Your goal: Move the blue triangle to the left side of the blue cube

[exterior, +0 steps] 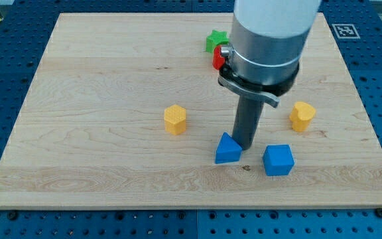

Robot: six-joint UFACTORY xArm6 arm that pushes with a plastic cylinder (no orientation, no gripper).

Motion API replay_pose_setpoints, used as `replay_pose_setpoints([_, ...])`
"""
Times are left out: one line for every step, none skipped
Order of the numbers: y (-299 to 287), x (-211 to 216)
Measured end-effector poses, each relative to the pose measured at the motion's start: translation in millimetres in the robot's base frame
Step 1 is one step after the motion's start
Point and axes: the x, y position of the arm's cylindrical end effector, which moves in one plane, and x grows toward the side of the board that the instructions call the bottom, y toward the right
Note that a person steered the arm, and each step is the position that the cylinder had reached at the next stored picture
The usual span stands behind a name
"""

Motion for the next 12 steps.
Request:
replay_pose_setpoints([-2.1, -1.3])
replay_pose_setpoints([-25.0, -6.8])
replay_pose_setpoints([-45.0, -16.9])
replay_pose_setpoints([-65.2, -21.4])
replay_pose_setpoints([-84.9, -15.2])
replay_pose_setpoints([-90.7, -0.1])
replay_pose_setpoints([-78.0, 3.0])
replay_pose_setpoints([-47.9, 3.0])
replay_pose_setpoints([-24.0, 3.6])
replay_pose_setpoints([-22.2, 3.6])
replay_pose_setpoints([-48.0, 4.5])
replay_pose_setpoints([-68.4, 18.2])
